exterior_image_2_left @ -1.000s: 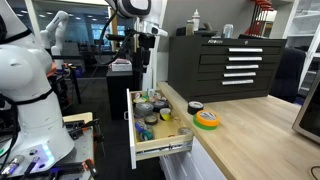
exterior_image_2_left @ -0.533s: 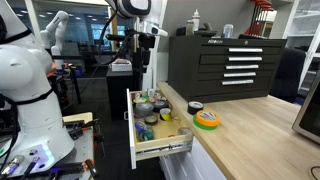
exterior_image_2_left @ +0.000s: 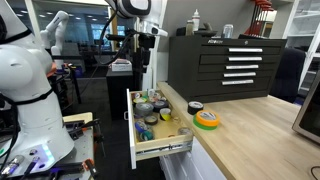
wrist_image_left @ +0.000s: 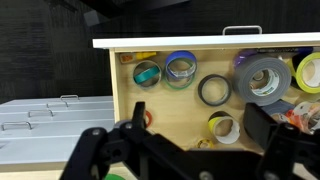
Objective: Get the black masking tape from the open drawer and put it on top of the orange masking tape
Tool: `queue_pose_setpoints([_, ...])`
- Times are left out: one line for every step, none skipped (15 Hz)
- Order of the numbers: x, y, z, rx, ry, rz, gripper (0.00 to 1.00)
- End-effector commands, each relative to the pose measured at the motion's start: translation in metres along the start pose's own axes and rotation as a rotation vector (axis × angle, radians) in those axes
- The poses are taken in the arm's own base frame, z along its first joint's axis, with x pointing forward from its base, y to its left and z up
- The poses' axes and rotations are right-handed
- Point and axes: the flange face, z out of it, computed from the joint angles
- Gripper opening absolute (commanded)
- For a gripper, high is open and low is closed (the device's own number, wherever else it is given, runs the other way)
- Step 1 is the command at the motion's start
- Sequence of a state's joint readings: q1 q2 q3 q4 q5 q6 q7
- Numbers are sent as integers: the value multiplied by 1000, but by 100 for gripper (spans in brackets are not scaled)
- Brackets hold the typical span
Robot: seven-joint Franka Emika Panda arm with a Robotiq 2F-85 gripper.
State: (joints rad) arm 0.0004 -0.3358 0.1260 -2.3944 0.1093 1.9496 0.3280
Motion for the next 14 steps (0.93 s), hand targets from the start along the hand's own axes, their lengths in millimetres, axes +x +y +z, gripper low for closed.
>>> queue_pose_setpoints([9,-5,11,4,7,-22,100])
queue_pose_setpoints([14,-9,16,5,11,-34,100])
queue_pose_setpoints([17,-11,20,4,17,-40,100])
queue_pose_setpoints([22,-15,28,5,27,-53,100])
queue_pose_setpoints([26,-19,34,4,34,-57,100])
queue_pose_setpoints([47,-28,47,-1,36,-65,100])
queue_pose_setpoints([53,-34,56,-4,43,-77,100])
queue_pose_setpoints([60,-39,64,-10,50,-87,100])
queue_pose_setpoints([68,-43,73,-14,53,-98,100])
queue_pose_setpoints([76,-49,82,-13,51,-110,100])
queue_pose_setpoints([82,-53,89,-13,50,-120,100])
queue_pose_setpoints([87,-59,94,-11,47,-127,100])
queue_pose_setpoints([92,-63,98,-9,45,-133,100])
queue_pose_setpoints([95,-67,101,-5,40,-138,100])
